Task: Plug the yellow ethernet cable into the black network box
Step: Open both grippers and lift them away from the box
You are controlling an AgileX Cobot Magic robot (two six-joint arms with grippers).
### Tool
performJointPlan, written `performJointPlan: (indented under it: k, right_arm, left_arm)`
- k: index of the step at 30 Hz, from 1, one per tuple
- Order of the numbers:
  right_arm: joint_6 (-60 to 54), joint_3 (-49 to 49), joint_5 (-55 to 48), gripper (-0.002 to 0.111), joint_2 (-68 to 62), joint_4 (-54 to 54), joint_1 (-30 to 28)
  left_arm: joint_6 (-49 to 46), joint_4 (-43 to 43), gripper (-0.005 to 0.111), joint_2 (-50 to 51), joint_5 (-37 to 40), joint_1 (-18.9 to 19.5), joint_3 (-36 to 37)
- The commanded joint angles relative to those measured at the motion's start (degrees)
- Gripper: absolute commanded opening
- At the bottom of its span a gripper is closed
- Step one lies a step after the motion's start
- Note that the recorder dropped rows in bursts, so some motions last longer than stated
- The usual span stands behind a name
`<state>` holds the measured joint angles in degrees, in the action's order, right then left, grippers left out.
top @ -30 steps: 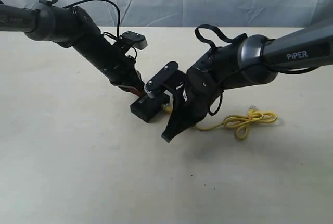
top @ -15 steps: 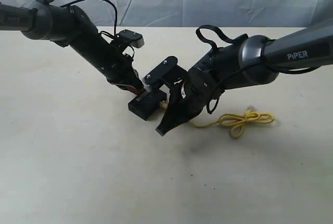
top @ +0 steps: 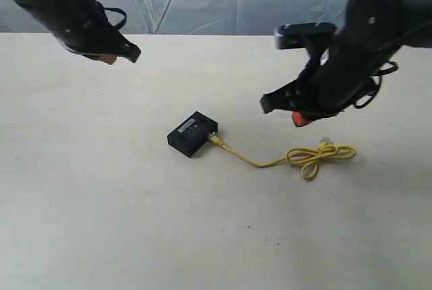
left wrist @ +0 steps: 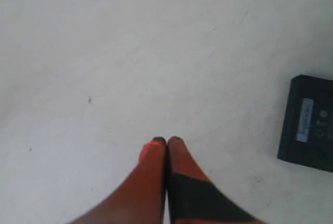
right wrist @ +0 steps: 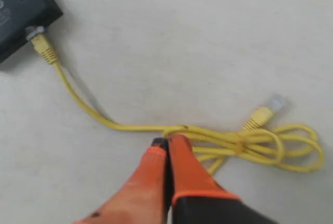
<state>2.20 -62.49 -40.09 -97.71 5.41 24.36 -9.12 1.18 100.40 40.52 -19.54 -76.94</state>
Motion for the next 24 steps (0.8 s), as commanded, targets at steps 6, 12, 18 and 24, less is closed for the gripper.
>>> performJointPlan:
  k: [6,12,18,24]
  right_arm:
    - [-0.2,28.4,13.9,0.0,40.5,1.1,-5.6]
    - [-0.2,32.1,13.7,0.0,57.0,1.4,-5.6]
    - [-0.2,32.1,14.0,0.0,63.6,1.6,-5.6]
    - [-0.2,32.1,13.7,0.0,70.4,4.3,-8.5]
  left_arm:
    - [4.7,-1.2,0.0,-43.6,-16.8,0.0,31.1]
    - [4.5,-1.2,0.0,-57.0,-10.1,0.0,33.0]
    - [4.5,-1.2,0.0,-61.4,-10.2,0.0,33.0]
    - [4.5,-1.2,0.0,-62.4,-10.2,0.0,33.0]
